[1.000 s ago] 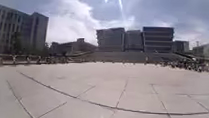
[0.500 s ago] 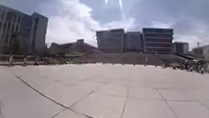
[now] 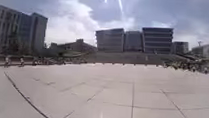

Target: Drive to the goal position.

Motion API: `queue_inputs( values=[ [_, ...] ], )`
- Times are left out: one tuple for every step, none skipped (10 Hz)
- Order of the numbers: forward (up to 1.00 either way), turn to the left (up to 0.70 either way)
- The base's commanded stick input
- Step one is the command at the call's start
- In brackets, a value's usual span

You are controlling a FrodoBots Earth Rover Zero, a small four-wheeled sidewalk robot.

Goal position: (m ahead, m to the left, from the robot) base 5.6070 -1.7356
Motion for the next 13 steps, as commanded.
queue_inputs(
  values=[
    [0.7,-0.02],
    [0.7,-0.09],
    [0.7,-0.14],
    [0.7,-0.14],
    [0.7,-0.14],
    [0.7,-0.12],
    [0.7,-0.1],
    [0.7,-0.09],
    [0.7,-0.09],
    [0.7,-0.06],
    [0.7,0.0],
    [0.7,0.0],
    [0.7,0.0]
  ],
)
